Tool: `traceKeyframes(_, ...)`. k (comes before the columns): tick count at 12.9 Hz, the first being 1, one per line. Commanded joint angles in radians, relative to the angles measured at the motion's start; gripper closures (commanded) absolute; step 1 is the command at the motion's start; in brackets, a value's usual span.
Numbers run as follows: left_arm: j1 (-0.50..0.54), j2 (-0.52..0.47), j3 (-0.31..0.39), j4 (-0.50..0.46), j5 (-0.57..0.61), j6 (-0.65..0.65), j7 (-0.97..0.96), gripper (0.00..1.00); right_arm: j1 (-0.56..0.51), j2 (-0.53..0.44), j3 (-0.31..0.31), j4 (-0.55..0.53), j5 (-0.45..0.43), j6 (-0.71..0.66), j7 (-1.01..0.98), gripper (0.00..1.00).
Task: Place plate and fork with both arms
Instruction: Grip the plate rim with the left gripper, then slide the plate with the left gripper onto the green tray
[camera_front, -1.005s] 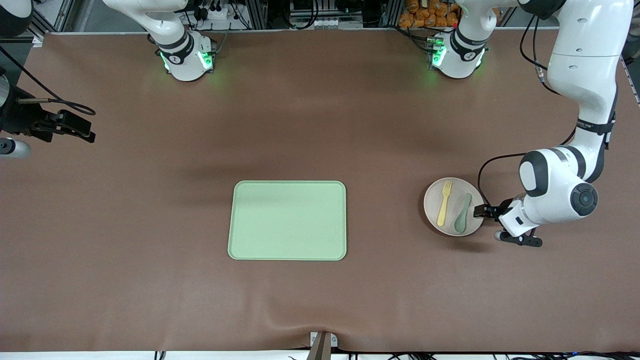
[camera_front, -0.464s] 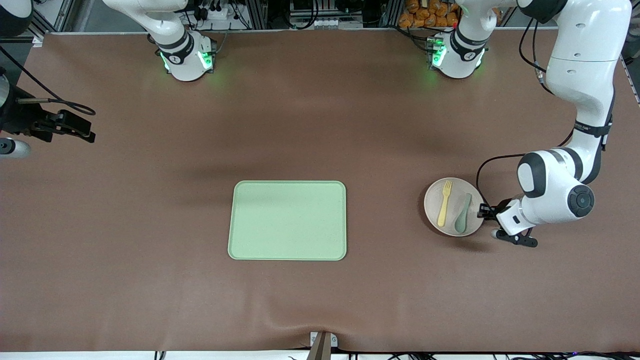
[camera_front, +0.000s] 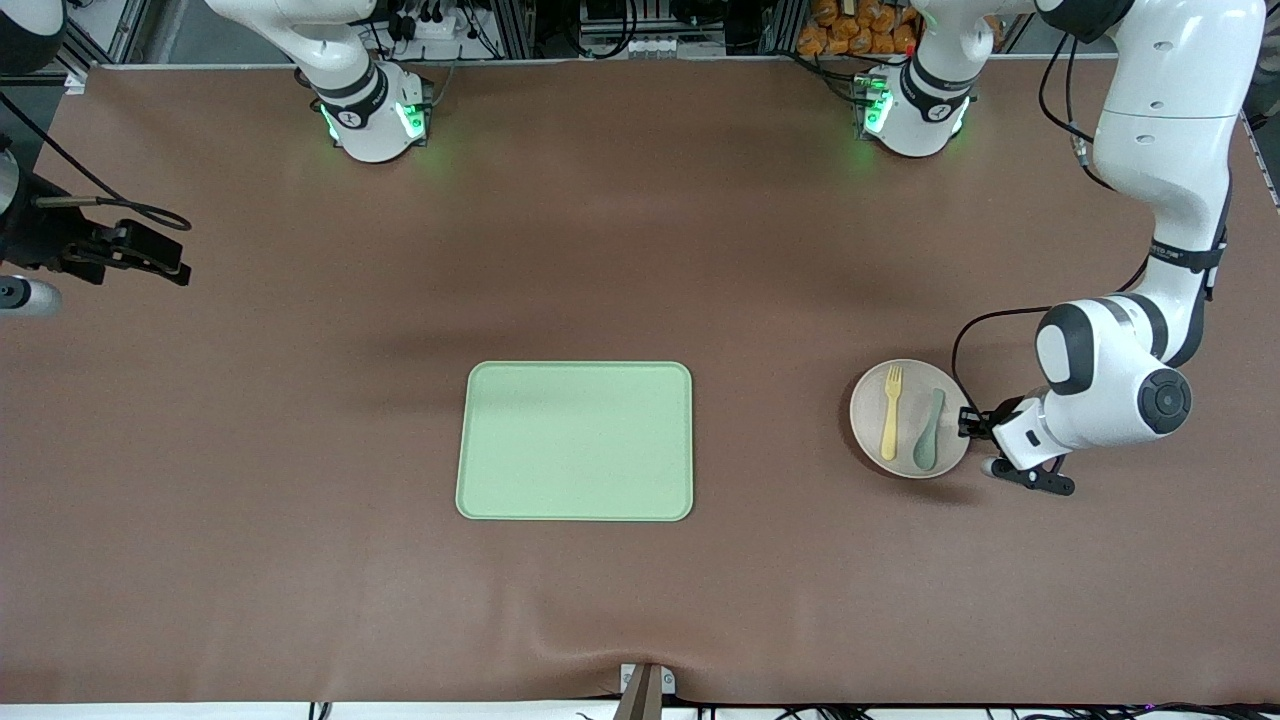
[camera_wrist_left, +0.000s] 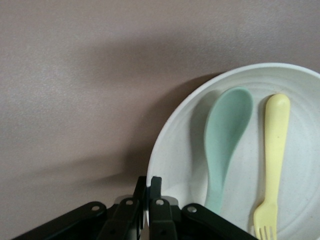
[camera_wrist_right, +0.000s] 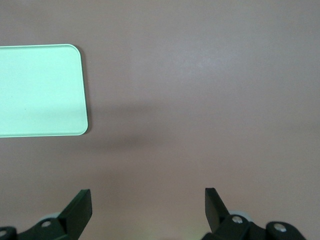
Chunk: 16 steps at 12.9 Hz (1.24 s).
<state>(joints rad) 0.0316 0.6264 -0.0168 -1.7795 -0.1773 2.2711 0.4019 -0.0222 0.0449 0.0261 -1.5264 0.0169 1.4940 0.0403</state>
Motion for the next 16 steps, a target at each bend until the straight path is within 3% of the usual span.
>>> traceKeyframes(1, 0.002, 0.012, -0.023, 0.015, -0.019, 0.011, 0.015, 1.00, -0.025, -0.025, 0.012, -0.023, 0.015, 0.000, 0.012, 0.00)
traceKeyframes(6, -0.010, 0.010, -0.051, 0.057, -0.160, -0.001, 0.005, 1.00, -0.035, -0.023, 0.014, -0.021, 0.017, 0.002, 0.010, 0.00)
traceKeyframes(10, -0.022, 0.007, -0.152, 0.118, -0.211, -0.008, -0.124, 1.00, -0.033, -0.023, 0.014, -0.021, 0.018, 0.002, 0.010, 0.00)
traceKeyframes(16, -0.283, 0.097, -0.157, 0.296, -0.197, -0.005, -0.590, 1.00, -0.033, -0.022, 0.014, -0.021, 0.026, 0.000, 0.010, 0.00)
